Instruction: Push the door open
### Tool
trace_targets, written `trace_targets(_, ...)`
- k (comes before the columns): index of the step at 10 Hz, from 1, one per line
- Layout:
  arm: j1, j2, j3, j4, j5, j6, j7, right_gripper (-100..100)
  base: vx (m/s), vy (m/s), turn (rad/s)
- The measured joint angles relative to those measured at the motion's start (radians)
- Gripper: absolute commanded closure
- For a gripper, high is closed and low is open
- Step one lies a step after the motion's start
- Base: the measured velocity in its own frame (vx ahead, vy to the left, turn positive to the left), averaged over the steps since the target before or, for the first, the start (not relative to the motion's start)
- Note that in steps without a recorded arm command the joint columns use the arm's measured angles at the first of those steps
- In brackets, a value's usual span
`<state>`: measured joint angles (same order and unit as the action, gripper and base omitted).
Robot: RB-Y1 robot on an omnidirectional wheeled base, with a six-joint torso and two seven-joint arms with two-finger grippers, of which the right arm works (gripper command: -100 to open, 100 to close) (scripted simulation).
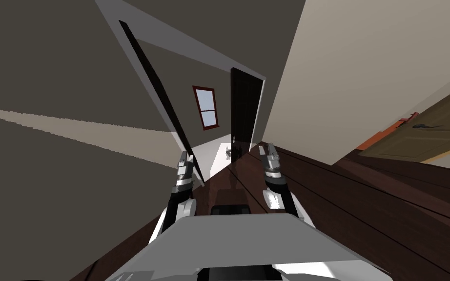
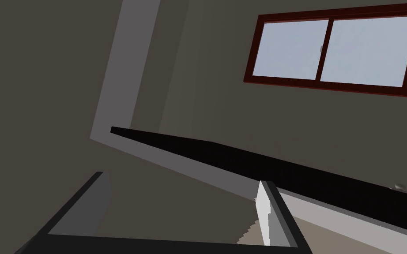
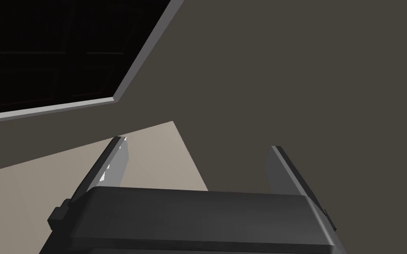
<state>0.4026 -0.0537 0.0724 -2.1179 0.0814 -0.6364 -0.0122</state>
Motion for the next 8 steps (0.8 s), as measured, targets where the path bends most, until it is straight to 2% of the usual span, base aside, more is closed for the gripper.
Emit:
trace_targets(2,-0.015,-0.006,0.0,0.05,0.007,-0.015,-0.01,-100,0.098,-0.036,0.025)
trace_targets(5,-0.044,-0.013,0.004,0.112,0.02,-0.018,-0.024,-100,0.088,-0.043,0.03)
trace_targets(8,-0.071,-0.018,0.007,0.188,0.033,-0.036,-0.037,-100,0.108,-0.037,0.031)
